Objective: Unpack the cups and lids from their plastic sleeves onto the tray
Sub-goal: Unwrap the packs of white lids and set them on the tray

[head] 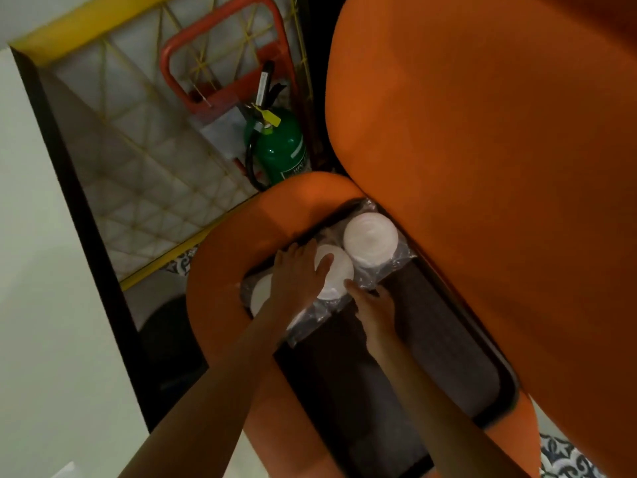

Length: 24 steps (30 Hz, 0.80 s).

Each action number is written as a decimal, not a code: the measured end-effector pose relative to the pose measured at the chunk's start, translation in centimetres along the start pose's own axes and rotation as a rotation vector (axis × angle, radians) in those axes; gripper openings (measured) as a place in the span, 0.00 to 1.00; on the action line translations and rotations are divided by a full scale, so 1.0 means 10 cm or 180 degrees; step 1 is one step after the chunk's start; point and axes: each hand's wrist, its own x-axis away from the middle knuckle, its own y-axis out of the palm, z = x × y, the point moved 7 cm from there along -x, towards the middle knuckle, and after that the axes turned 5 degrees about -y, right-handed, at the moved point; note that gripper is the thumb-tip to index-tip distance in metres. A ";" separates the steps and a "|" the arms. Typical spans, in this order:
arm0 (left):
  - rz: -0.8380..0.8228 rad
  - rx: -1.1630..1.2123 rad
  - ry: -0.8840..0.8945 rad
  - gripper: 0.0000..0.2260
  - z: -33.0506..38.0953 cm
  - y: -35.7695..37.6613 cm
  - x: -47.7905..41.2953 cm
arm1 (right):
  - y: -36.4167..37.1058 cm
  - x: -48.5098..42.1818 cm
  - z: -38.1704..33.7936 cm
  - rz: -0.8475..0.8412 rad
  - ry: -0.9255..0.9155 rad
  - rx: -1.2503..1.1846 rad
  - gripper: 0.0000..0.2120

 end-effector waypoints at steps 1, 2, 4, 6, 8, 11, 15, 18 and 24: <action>-0.0060 0.0033 -0.0001 0.25 0.01 0.04 -0.01 | 0.01 -0.01 0.02 -0.0016 0.0035 -0.0140 0.29; -0.0072 0.0073 0.0015 0.24 0.02 0.06 -0.01 | 0.03 -0.02 0.04 -0.0015 0.0064 -0.0255 0.27; -0.0002 0.0111 0.0047 0.23 0.05 0.09 0.03 | 0.06 -0.03 0.08 0.0025 0.0118 -0.0406 0.26; 0.0006 0.0070 -0.0007 0.22 0.05 0.08 0.07 | 0.09 -0.01 0.11 0.0004 0.0187 -0.0532 0.25; -0.0015 -0.0009 -0.0043 0.23 0.06 0.05 0.13 | 0.10 0.06 0.12 -0.0029 0.0292 -0.0656 0.24; -0.0041 -0.0003 0.0033 0.22 0.14 -0.06 0.28 | 0.04 0.25 0.07 0.0026 0.0378 -0.0806 0.24; 0.0023 0.0252 0.0113 0.22 0.25 -0.27 0.53 | -0.02 0.59 -0.12 -0.0147 0.0212 -0.0839 0.26; 0.0052 0.0633 0.0066 0.22 0.28 -0.46 0.71 | -0.07 0.85 -0.37 -0.0339 -0.0067 -0.0613 0.29; 0.0415 0.1811 -0.0093 0.38 0.30 -1.26 1.37 | -0.14 1.62 -1.14 -0.0936 -0.0530 -0.0175 0.37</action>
